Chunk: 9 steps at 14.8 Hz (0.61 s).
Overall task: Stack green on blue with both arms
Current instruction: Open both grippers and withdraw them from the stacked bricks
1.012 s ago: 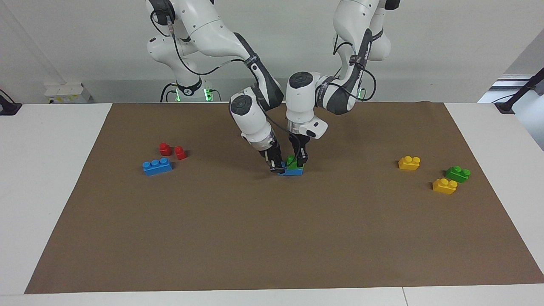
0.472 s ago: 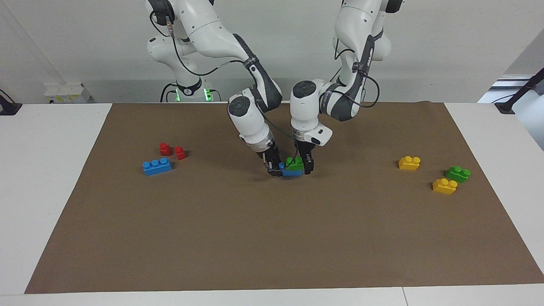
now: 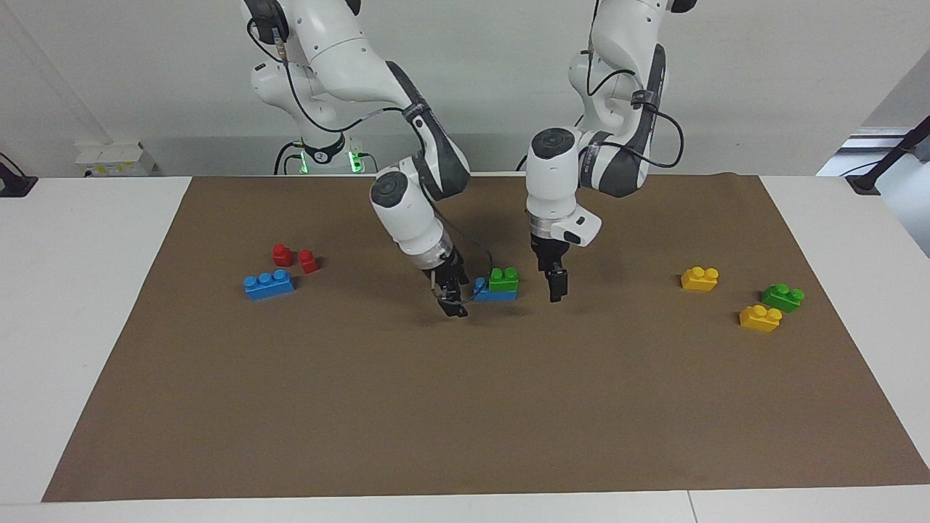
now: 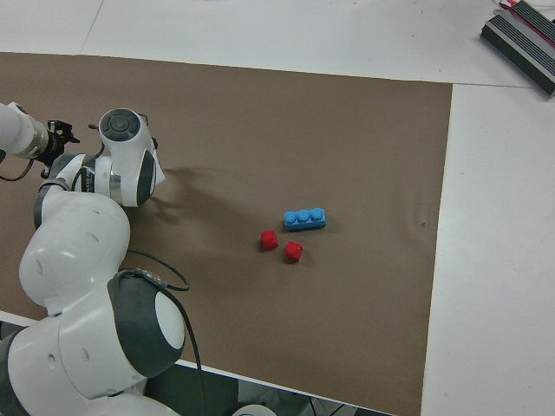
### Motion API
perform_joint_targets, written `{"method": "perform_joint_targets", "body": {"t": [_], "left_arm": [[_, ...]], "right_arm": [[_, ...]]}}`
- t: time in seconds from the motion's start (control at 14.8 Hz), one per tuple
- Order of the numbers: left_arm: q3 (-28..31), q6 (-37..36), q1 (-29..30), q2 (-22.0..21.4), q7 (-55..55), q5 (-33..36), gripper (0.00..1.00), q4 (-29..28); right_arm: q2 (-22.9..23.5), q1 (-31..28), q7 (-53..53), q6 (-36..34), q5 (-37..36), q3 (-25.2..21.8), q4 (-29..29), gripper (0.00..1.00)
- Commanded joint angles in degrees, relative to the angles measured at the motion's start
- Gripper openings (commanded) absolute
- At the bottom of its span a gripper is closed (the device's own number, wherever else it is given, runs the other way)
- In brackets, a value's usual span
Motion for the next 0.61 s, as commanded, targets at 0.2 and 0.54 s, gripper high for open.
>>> {"method": "perform_joint_targets", "body": {"t": [0.2, 0.54], "left_arm": [[-0.4, -6.1, 3.6, -2.6, 9.8, -1.6, 1.0, 1.8], [-0.4, -11.7, 9.1, -4.2, 28.2, -6.4, 1.0, 3.8]], "right_arm": [[-7.6, -12.9, -16.2, -13.5, 0.6, 0.4, 1.2, 0.92], [-10.8, -25.1, -37.4, -31.6, -2.2, 0.0, 7.9, 1.0]]}}
